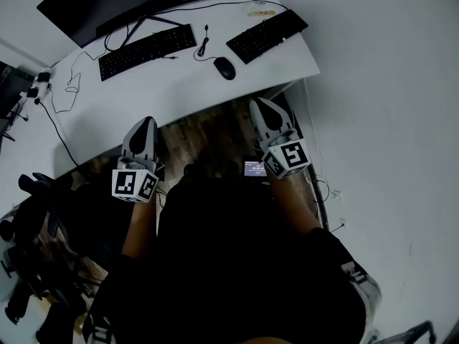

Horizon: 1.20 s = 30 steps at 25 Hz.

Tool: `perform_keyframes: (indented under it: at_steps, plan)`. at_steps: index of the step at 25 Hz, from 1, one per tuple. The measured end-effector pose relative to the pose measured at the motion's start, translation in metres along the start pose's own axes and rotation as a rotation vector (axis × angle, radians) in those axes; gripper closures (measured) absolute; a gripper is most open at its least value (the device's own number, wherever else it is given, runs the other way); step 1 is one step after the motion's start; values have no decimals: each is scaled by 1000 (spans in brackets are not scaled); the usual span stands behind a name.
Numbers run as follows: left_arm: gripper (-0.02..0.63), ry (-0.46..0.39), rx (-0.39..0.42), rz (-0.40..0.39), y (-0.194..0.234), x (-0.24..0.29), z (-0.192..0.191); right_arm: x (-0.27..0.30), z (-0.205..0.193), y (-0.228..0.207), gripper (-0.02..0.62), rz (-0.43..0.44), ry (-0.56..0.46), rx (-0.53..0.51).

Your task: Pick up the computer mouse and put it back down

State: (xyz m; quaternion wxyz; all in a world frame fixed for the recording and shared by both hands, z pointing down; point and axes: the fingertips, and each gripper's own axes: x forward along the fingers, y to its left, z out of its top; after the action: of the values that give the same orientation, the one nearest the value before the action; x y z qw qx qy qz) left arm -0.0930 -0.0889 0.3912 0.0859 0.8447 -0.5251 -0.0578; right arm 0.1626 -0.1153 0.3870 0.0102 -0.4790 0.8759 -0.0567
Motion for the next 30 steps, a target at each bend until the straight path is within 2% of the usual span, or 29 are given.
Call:
perform_keyframes:
  at_steps: [4,10,20,30]
  plan:
    - [612,-8,15,13,-26,17,4,-9,-6,-33,592,-47,9,38]
    - [612,17,46,123,-27,22,1,-11,-15,-54,592,-39,46,1]
    - [612,20,11,135,-49,27,0,-18,-8,-68,592,28,27,-6]
    - [621,26,-12,157,-74,48,-13,-40,-12,-104,592,33,42,25]
